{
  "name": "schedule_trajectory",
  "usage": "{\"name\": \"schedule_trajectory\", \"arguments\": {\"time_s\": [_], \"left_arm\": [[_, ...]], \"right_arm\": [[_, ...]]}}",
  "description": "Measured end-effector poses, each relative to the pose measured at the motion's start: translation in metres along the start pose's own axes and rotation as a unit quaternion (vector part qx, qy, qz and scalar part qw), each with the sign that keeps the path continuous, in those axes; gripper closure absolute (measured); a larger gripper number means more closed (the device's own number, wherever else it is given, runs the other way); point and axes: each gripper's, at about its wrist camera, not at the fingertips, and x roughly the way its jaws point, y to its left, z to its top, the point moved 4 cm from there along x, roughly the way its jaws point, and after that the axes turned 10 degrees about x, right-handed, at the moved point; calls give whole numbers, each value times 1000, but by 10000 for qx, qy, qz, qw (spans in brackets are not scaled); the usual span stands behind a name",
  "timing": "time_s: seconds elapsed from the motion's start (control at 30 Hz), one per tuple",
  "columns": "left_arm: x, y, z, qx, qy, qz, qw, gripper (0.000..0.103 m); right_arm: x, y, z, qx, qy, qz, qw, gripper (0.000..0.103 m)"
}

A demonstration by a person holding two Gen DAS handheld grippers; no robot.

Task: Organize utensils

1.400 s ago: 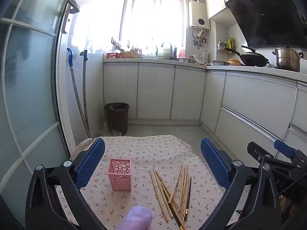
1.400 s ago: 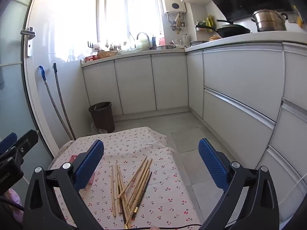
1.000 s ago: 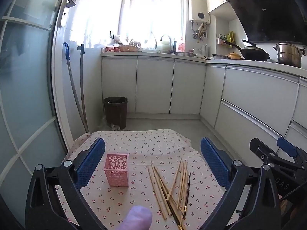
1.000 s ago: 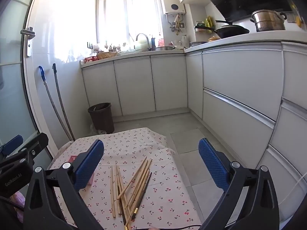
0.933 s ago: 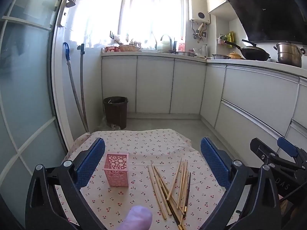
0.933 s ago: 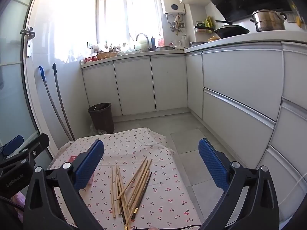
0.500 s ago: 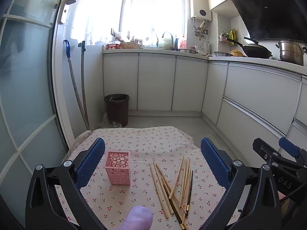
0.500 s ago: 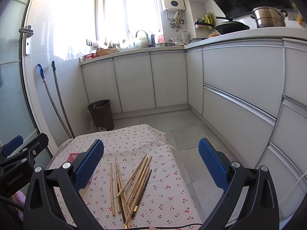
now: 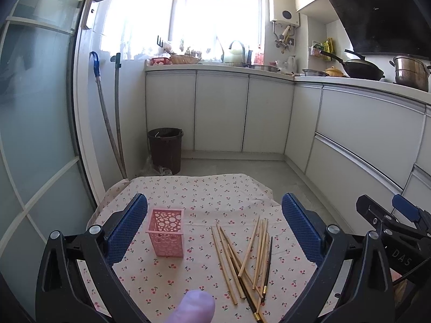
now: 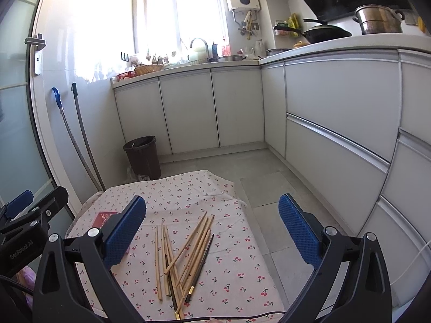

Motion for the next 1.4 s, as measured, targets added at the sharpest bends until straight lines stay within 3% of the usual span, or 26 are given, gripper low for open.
{"name": "schedule_trajectory", "arguments": {"time_s": [1.4], "left_arm": [[6,-3,-9,75,113,0,9999,7]], "right_arm": [[3,-2,-2,32,134,16,9999,7]]}}
